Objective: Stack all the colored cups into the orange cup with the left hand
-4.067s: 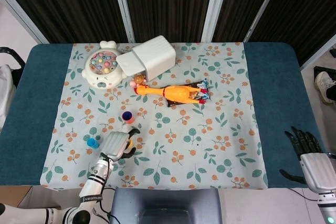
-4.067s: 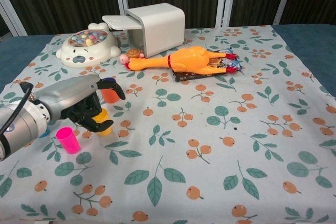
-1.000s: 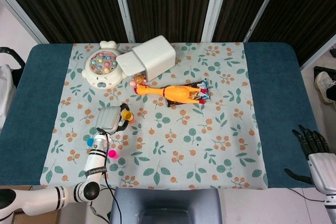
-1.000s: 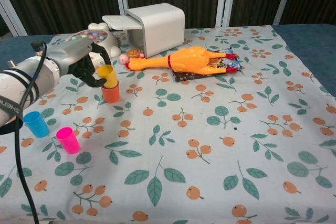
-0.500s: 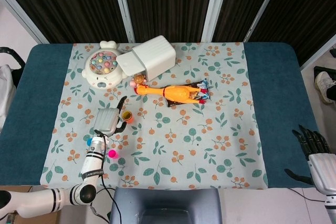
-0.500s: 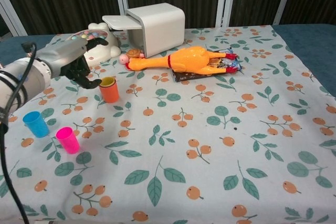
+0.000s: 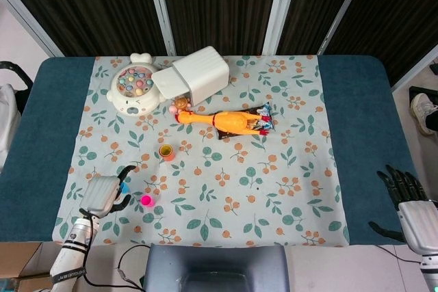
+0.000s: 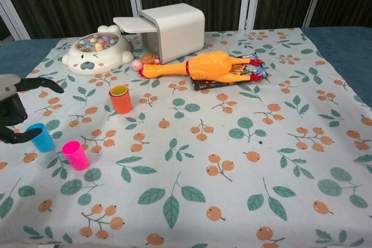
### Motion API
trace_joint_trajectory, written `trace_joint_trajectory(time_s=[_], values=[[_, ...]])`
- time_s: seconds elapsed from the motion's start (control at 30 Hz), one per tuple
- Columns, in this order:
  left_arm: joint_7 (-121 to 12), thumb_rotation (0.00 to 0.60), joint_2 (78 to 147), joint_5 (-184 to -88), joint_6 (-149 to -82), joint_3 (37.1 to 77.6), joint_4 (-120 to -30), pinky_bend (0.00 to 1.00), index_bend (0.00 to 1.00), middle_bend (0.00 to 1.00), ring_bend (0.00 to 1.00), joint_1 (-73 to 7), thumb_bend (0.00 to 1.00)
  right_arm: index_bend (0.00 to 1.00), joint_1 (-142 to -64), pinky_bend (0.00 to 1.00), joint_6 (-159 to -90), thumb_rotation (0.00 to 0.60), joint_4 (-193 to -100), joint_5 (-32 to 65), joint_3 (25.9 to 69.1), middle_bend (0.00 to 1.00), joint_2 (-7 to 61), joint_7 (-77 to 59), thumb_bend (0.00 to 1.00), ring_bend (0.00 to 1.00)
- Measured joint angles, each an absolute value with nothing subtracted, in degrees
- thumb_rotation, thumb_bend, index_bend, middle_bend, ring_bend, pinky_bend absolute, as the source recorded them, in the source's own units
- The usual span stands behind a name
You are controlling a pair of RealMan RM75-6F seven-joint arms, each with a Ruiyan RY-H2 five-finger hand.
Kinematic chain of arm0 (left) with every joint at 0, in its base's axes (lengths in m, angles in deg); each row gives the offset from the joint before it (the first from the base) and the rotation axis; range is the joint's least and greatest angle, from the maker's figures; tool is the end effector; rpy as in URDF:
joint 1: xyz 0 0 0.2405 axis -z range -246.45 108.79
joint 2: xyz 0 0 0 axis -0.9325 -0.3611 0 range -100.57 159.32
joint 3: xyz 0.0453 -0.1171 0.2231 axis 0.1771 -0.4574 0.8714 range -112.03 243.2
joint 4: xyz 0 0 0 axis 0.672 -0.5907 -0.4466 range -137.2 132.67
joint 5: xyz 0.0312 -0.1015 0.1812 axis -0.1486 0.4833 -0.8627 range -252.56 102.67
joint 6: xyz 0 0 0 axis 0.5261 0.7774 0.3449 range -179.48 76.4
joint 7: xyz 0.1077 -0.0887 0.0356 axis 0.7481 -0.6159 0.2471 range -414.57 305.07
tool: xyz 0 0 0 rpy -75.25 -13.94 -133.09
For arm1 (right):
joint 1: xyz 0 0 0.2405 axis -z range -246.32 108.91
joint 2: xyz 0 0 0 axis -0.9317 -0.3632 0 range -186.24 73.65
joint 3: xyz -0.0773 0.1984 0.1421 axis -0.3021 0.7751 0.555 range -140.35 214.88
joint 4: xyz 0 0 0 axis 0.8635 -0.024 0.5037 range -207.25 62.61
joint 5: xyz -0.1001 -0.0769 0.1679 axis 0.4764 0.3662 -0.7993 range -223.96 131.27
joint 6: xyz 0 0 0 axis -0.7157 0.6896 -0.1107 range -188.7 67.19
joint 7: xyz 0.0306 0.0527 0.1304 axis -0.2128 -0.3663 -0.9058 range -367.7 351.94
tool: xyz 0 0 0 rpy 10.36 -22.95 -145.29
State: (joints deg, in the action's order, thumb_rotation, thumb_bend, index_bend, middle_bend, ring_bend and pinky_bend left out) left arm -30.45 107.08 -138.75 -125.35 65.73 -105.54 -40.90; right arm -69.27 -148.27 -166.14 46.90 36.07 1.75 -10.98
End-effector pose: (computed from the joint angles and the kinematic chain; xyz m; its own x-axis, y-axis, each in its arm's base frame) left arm -0.2134 0.2528 0.0435 0.4066 0.2507 0.8785 0.9130 -0.1456 -0.3810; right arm -0.3121 -0.1421 0.1790 0.4249 -0.0629 0.9030 -0.9048 -0.0605 0.4215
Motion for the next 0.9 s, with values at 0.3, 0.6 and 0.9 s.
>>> trace_joint_trajectory(time_s=[0.3,0.6,0.9], values=[[-32.87,0.600,110.05,-137.13,-123.63,65.30,-97.58,1.00,0.26,1.00,1.00,-42.80,0.35,0.00,-69.20,0.00,-148.53,0.600,-166.06,47.23,35.93,0.00,1.63,-11.65,0.20,0.00],[-33.92,0.600,111.67,-137.82,-122.49,64.26,-95.01,1.00,0.33,1.00,1.00,-43.80,0.35,0.00,-69.27,0.00,-148.26,0.600,-166.03,46.93,36.03,0.00,1.86,-10.73,0.20,0.00],[-34.86,0.600,112.65,-137.66,-120.85,63.02,-92.71,1.00,0.38,1.00,1.00,-44.13,0.35,0.00,-69.26,0.00,-148.10,0.600,-166.18,46.56,36.14,0.00,2.08,-9.89,0.20,0.00]])
